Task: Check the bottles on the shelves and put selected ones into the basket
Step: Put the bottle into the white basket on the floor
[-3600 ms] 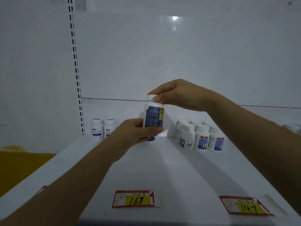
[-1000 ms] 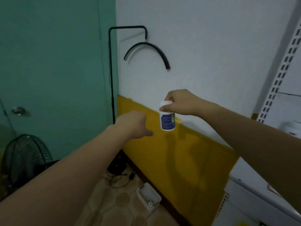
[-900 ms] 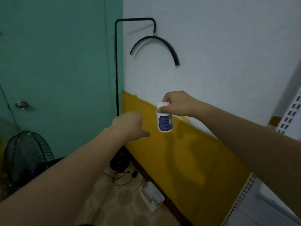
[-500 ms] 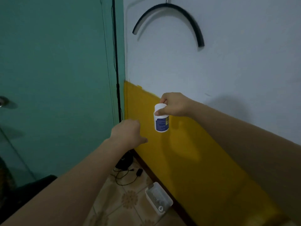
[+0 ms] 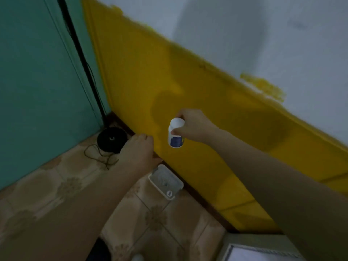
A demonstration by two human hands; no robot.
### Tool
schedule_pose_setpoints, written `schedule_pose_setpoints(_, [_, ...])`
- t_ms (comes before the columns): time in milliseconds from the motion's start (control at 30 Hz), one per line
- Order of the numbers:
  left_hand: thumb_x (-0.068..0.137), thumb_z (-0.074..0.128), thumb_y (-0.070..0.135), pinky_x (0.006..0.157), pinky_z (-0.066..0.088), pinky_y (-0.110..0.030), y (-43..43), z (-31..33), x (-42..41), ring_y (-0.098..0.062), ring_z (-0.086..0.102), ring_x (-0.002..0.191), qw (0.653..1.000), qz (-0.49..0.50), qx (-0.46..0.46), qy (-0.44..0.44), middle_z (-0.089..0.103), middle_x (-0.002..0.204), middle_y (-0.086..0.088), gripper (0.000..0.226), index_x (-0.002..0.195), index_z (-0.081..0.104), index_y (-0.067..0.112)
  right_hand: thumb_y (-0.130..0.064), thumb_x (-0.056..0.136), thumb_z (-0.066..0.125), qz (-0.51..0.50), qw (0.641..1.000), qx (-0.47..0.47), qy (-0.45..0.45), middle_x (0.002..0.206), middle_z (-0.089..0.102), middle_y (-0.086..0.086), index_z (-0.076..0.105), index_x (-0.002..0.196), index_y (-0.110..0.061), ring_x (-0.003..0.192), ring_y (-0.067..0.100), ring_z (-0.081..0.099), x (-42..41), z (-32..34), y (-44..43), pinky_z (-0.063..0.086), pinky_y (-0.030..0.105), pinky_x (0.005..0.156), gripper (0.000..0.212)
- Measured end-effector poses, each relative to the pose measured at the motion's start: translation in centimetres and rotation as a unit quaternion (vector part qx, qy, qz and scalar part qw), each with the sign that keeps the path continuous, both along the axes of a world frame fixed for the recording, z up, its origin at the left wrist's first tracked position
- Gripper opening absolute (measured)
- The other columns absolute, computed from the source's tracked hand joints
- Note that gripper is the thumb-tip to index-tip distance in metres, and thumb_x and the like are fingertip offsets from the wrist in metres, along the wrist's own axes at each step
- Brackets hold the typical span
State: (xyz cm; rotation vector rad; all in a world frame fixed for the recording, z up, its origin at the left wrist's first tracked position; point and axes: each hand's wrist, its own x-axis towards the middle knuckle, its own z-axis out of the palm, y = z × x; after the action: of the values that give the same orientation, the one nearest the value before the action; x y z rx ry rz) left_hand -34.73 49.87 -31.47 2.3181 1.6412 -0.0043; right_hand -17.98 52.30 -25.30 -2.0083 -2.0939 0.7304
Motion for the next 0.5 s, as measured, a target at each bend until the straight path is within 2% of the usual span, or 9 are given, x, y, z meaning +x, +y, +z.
schedule_pose_setpoints(100, [0.083,0.062,0.049,0.096,0.04,-0.035,1.8,-7.0,0.9,-0.026,0.046,0.116,0.999,-0.028,-0.032,0.028,0.05,0.127,-0.008,0.06,0.127,0.048,0.01,-0.024,0.091,0.062,-0.023,0.999,-0.034,0.023,0.122,0.053,0.014,0.051,0.121,-0.006,0.106,0.031,0.054,1.0,-8.8,2.2,0.049,0.044,0.085,0.037])
schedule_pose_setpoints(200, [0.066,0.082,0.04,0.084,0.048,-0.035,3.2,-15.0,1.4,-0.031,0.06,0.102,0.998,-0.051,-0.035,0.034,0.062,0.108,-0.013,0.063,0.112,0.061,0.003,-0.025,0.092,0.062,-0.042,0.997,-0.042,0.055,0.127,0.051,0.011,0.051,0.123,-0.01,0.109,0.028,0.053,1.9,-19.6,3.9,0.048,0.039,0.087,0.036])
schedule_pose_setpoints(233, [0.064,0.082,0.041,0.083,0.049,-0.033,3.8,-18.0,1.5,-0.029,0.06,0.1,0.997,-0.055,-0.035,0.041,0.062,0.105,-0.011,0.062,0.11,0.062,0.004,-0.026,0.092,0.061,-0.053,0.996,-0.043,0.06,0.131,0.049,0.009,0.05,0.125,-0.011,0.111,0.028,0.052,2.3,-23.3,4.3,0.047,0.039,0.09,0.038])
schedule_pose_setpoints(333, [0.084,0.061,0.046,0.101,0.035,-0.03,4.7,-27.6,1.5,-0.021,0.042,0.12,0.993,-0.074,-0.079,0.04,0.047,0.128,-0.005,0.058,0.128,0.044,0.011,-0.026,0.093,0.062,-0.065,0.994,-0.054,0.066,0.137,0.044,0.007,0.048,0.129,-0.013,0.119,0.027,0.047,3.3,-34.2,4.8,0.044,0.036,0.097,0.041])
schedule_pose_setpoints(433, [0.087,0.058,0.045,0.106,0.029,-0.029,5.6,-37.1,1.5,-0.022,0.037,0.127,0.994,-0.06,-0.087,0.018,0.041,0.137,-0.007,0.064,0.136,0.038,0.008,-0.027,0.092,0.063,-0.056,0.995,-0.066,0.051,0.136,0.045,0.008,0.048,0.129,-0.012,0.119,0.027,0.047,4.2,-44.4,5.4,0.042,0.036,0.097,0.043])
schedule_pose_setpoints(500, [0.087,0.059,0.043,0.105,0.03,-0.03,5.9,-43.2,1.5,-0.023,0.038,0.126,0.994,-0.052,-0.092,0.012,0.042,0.136,-0.008,0.062,0.134,0.04,0.008,-0.025,0.091,0.064,-0.063,0.994,-0.068,0.05,0.134,0.047,0.01,0.049,0.129,-0.011,0.119,0.028,0.048,4.4,-50.9,5.7,0.042,0.036,0.096,0.043])
